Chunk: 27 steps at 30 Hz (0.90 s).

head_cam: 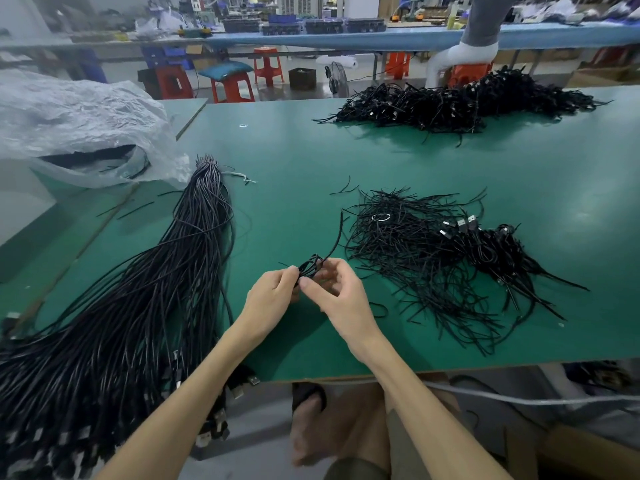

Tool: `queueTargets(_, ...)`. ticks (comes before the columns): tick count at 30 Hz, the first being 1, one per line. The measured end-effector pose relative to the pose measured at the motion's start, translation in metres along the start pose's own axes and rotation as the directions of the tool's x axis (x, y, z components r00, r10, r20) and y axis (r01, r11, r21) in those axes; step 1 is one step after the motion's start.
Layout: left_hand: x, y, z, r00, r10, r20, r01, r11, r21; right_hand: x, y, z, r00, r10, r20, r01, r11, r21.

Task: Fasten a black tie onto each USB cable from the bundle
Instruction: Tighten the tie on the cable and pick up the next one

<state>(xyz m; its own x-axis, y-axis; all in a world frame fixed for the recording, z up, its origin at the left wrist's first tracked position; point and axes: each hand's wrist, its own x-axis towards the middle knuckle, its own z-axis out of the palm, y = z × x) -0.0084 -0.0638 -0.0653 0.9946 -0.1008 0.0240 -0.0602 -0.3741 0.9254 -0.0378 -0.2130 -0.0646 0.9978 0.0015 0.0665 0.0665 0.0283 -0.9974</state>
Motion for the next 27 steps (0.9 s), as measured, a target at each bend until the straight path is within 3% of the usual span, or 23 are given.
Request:
queueTargets(5, -0.0052, 0.0047, -0.0029, 0.997, 0.029, 0.071, -0.022, 0.996, -0.087, -0.0005, -0.0016, -0.005, 0.991, -0.036, 0.131, 0.034, 0.999, 0.023)
queueTargets(9, -0.0063, 0.0065, -0.0025, 0.995, 0.042, 0.095, -0.024, 0.983, -0.179, -0.0009, -0.0003, -0.005, 0.99, -0.045, 0.137, 0.04, 0.999, 0.036)
queueTargets(19, -0.0094, 0.0081, -0.0076, 0.994, 0.062, 0.09, -0.039, 0.97, -0.239, 0.0003, -0.001, -0.0003, 0.967, -0.092, 0.238, 0.13, 0.98, -0.151)
queueTargets(23, -0.01, 0.0059, -0.0073, 0.989, 0.097, 0.115, -0.071, 0.975, -0.21, -0.0002, 0.0027, 0.0002, 0.977, -0.048, 0.209, 0.076, 0.989, -0.126)
queueTargets(27, -0.009, 0.0087, -0.0057, 0.997, 0.027, 0.067, -0.013, 0.978, -0.206, -0.0009, 0.0054, 0.0016, 0.988, -0.075, 0.138, 0.099, 0.98, -0.172)
